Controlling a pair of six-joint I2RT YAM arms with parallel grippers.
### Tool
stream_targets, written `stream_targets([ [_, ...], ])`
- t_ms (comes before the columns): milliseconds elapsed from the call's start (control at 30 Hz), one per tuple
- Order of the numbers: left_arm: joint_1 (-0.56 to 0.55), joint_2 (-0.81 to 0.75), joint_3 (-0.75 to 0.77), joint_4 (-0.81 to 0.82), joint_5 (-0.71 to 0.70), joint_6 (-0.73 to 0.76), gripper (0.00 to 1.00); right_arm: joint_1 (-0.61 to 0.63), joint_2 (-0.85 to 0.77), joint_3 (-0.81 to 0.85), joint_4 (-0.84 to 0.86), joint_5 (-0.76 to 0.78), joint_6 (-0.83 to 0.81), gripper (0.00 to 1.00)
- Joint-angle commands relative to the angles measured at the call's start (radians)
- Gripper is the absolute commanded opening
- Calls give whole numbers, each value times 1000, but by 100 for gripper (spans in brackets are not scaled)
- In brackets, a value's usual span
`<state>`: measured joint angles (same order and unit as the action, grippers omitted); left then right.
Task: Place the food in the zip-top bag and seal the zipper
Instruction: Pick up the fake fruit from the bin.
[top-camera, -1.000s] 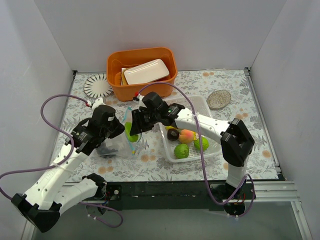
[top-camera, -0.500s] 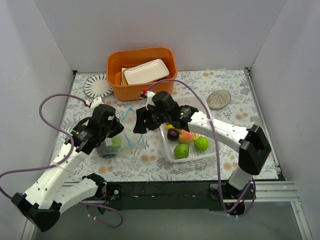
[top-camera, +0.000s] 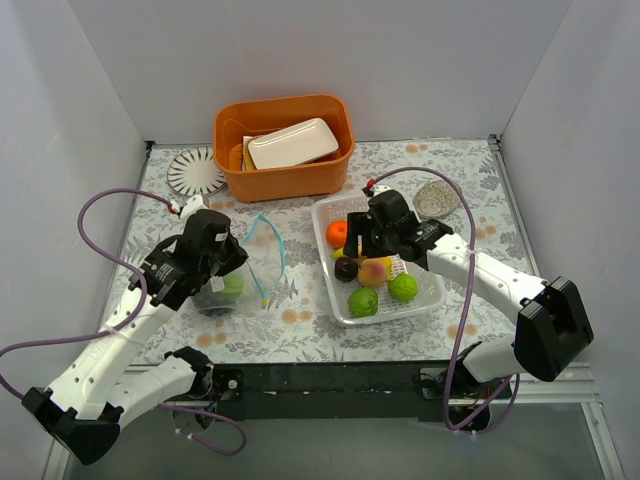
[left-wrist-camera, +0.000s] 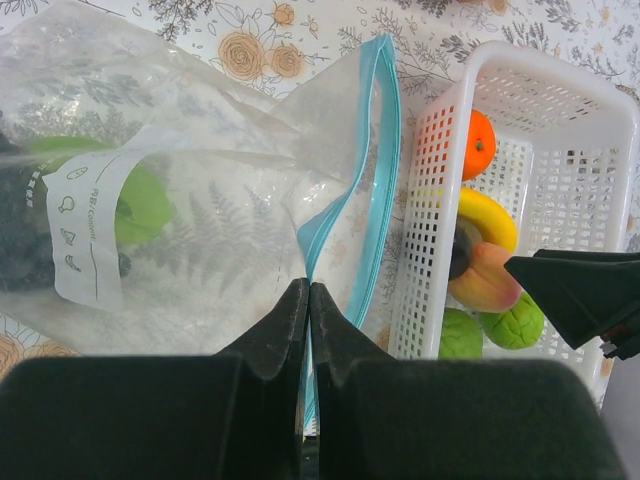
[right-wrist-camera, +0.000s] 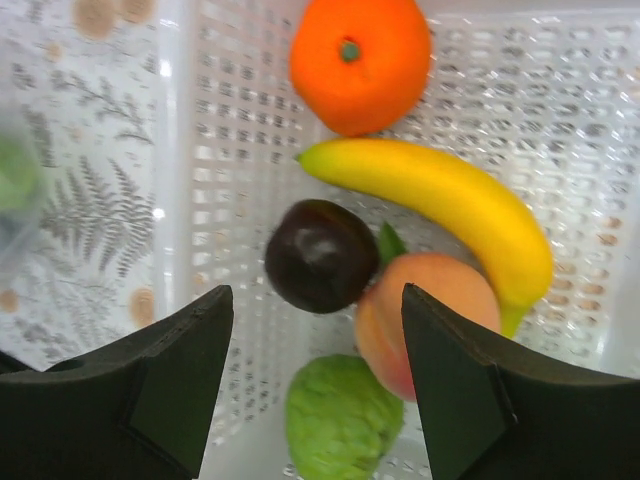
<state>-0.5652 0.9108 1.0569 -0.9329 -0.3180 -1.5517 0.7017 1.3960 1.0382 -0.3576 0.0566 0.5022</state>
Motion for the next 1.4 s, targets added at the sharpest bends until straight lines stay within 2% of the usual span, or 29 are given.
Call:
stream_targets([
  [0,1,-15,-11,16,5,-1,0,-16,-19,-7,-86,107,-59,75],
  [200,1,-9,-15,25,17,4,0,-62,-12,-10,-144,209,-86,75],
  [500,1,-7,-14,26,30,5,0,-152,75,0,-98,132,-238,73],
  [533,1,-9,-17,26,28,5,0,-166,105,9,-99,83,-272,72],
  [867,1,-6,-14,23,20,-2,0,-185,254,62,-101,-3,-343,61],
  [1000,1,-6,-17,22,17,-2,0,-185,278,68,-98,-14,-343,51],
  [1100,1,-3,-17,22,17,-1,0,-188,288,72,-106,-11,-344,38],
  [1167,1,0,-20,22,19,-1,0,-188,278,66,-103,-9,-344,36],
  [1200,1,2,-20,25,20,-1,0,-186,264,62,-103,-9,-344,29],
  [1367,1,3,-29,29,25,-1,0,-186,196,46,-87,22,-338,17],
])
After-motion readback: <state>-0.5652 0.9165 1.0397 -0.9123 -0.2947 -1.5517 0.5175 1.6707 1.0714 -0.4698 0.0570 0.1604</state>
